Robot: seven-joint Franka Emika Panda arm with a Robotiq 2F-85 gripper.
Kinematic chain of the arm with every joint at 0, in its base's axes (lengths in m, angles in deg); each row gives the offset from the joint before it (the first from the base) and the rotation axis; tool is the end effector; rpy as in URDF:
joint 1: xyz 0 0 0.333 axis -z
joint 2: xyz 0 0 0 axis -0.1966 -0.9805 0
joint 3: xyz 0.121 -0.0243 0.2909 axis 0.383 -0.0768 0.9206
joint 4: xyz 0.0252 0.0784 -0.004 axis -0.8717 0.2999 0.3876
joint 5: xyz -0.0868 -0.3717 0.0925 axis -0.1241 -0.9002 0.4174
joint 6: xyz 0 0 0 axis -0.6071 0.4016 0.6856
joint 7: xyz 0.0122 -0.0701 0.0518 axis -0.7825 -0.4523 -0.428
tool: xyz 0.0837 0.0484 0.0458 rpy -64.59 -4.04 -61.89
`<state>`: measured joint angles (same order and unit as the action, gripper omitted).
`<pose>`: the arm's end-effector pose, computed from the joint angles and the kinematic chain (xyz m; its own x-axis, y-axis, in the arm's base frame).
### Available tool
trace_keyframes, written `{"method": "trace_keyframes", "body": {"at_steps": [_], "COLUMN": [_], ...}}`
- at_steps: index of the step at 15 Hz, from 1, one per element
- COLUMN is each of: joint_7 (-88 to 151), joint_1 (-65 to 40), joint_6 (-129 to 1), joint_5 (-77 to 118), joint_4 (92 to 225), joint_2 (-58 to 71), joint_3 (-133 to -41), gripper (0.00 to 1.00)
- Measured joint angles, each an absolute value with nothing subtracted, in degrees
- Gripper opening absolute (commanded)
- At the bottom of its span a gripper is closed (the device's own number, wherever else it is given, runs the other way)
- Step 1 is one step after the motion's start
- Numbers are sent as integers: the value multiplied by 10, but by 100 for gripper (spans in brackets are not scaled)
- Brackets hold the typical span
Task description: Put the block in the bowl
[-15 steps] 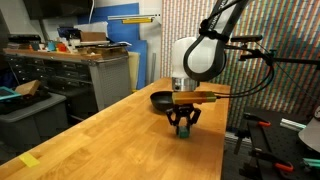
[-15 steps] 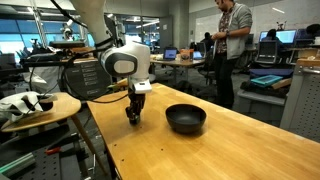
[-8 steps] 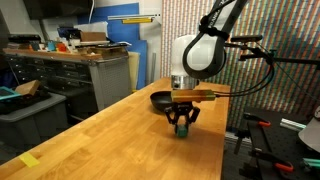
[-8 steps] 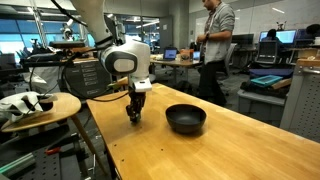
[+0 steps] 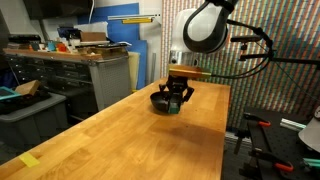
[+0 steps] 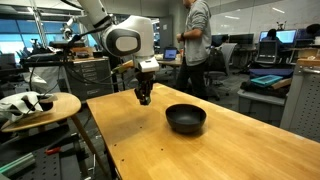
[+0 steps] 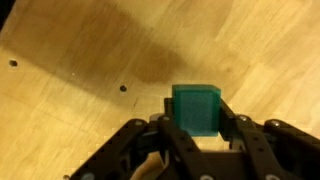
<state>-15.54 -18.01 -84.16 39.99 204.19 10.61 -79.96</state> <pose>0.4986 0.0755 0.2301 0.5526 -0.8297 -0.0791 -0.8302 -0.5397 -0.1395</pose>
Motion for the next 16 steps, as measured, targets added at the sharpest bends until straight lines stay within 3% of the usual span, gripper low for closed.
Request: {"method": "trace_keyframes", "body": {"at_steps": [8, 16], "joint_7": [-155, -119], "joint_1": [-151, -103], "joint_6": [-822, -804], "joint_5": [338, 319], "joint_4": [2036, 1958], "joint_2": [153, 91], "joint_3": [-852, -887], "gripper": [18, 18]}}
